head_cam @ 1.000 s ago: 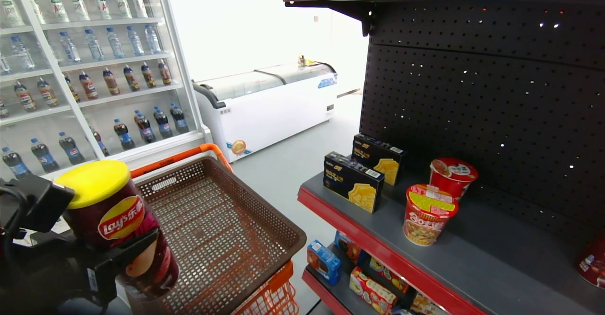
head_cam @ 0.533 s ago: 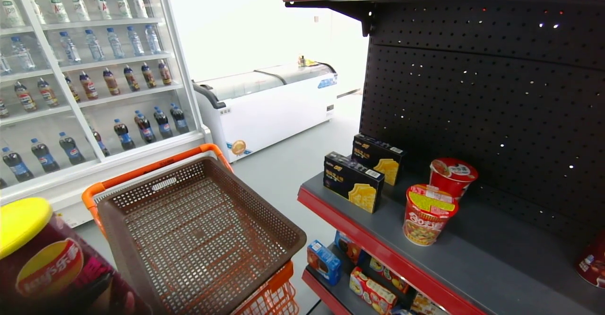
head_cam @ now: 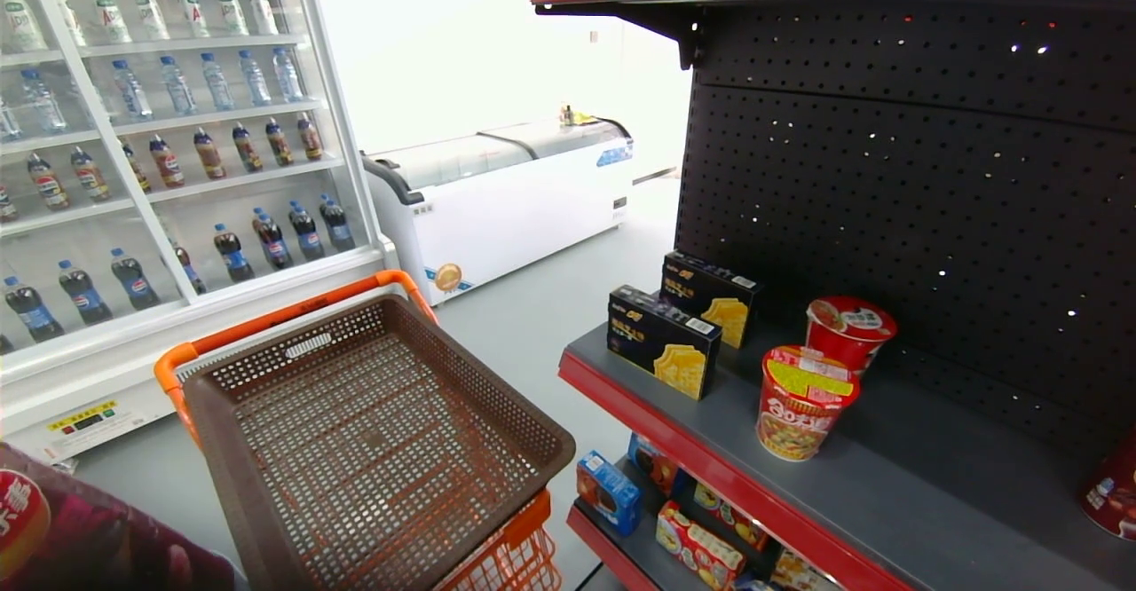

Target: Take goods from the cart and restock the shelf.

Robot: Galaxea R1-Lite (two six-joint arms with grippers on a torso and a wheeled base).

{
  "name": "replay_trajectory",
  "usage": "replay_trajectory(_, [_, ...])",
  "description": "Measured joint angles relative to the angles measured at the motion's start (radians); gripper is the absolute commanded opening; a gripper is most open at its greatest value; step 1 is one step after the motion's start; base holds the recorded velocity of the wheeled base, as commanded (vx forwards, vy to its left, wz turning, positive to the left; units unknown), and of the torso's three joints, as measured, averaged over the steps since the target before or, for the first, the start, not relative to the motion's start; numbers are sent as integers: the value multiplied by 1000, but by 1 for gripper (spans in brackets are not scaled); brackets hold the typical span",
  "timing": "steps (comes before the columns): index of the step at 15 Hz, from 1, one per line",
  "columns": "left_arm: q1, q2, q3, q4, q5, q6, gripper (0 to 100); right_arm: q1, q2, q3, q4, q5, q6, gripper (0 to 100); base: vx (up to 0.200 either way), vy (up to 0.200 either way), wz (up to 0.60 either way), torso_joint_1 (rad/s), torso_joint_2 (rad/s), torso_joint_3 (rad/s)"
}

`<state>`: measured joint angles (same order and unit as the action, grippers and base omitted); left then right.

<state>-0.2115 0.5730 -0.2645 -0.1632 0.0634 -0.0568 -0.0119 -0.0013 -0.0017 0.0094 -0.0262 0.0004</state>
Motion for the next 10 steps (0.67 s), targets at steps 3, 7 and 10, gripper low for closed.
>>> replay_trajectory(3, [2, -70, 40, 21, 40, 27, 0, 0, 0, 0, 0, 0, 0, 100, 0, 0, 0, 0, 0, 0])
replay_trajectory(7, [3, -114, 47, 40, 49, 101, 0, 1, 0, 0, 0, 1, 0, 100, 0, 0, -300, -1, 0, 1])
replay_trajectory(10, [-3, -138, 43, 42, 38, 106, 0, 0, 0, 0, -1, 2, 0, 100, 0, 0, -600, 6, -1, 2])
